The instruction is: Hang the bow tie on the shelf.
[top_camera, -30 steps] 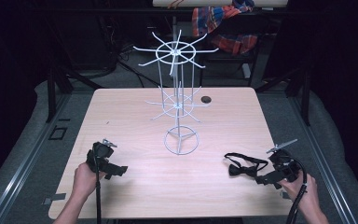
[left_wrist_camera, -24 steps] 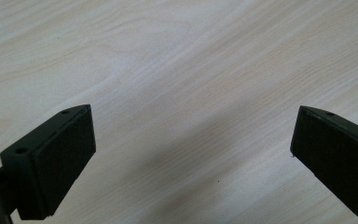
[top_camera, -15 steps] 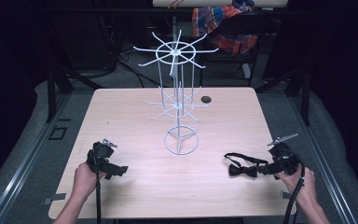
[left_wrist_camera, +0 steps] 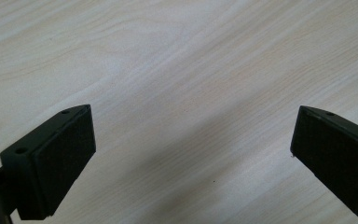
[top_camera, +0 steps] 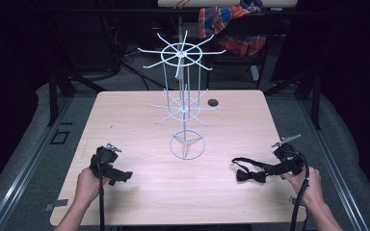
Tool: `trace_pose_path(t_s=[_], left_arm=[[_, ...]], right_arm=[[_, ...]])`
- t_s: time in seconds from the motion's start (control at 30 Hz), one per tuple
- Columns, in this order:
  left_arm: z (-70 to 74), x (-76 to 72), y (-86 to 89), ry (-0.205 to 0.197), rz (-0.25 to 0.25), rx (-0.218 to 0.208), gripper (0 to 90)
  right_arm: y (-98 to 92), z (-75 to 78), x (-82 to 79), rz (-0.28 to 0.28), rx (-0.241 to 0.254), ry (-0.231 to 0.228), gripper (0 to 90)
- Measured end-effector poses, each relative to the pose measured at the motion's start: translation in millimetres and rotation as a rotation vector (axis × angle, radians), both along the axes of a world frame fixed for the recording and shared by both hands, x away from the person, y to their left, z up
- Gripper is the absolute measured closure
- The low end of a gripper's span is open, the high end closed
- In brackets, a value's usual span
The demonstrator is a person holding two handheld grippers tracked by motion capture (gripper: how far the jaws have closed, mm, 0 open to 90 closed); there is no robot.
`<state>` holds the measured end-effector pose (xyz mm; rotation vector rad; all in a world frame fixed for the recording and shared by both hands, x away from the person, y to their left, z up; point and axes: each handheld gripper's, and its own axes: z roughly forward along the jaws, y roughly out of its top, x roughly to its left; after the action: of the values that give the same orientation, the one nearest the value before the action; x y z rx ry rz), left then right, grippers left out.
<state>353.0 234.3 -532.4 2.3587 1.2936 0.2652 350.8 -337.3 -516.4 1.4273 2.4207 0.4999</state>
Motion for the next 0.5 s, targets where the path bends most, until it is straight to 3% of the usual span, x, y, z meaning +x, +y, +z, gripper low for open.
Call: trace_pose_path(t_s=[0.1,0.27,0.5], left_arm=[[0.2,-0.3,-0.2,-0.001,0.0,0.0,0.0],[0.1,-0.2,-0.1,0.002,0.0,0.002,0.0],[0.0,-0.2,-0.1,0.004,-0.001,0.001,0.0]], right_arm=[[1.9,-2.3,4.2,0.009,-0.009,0.0,32.5],[6.0,-8.1,8.6,0.037,-0.004,0.037,42.4],[13.3,-11.8,9.0,0.071,-0.057,0.058,61.9]])
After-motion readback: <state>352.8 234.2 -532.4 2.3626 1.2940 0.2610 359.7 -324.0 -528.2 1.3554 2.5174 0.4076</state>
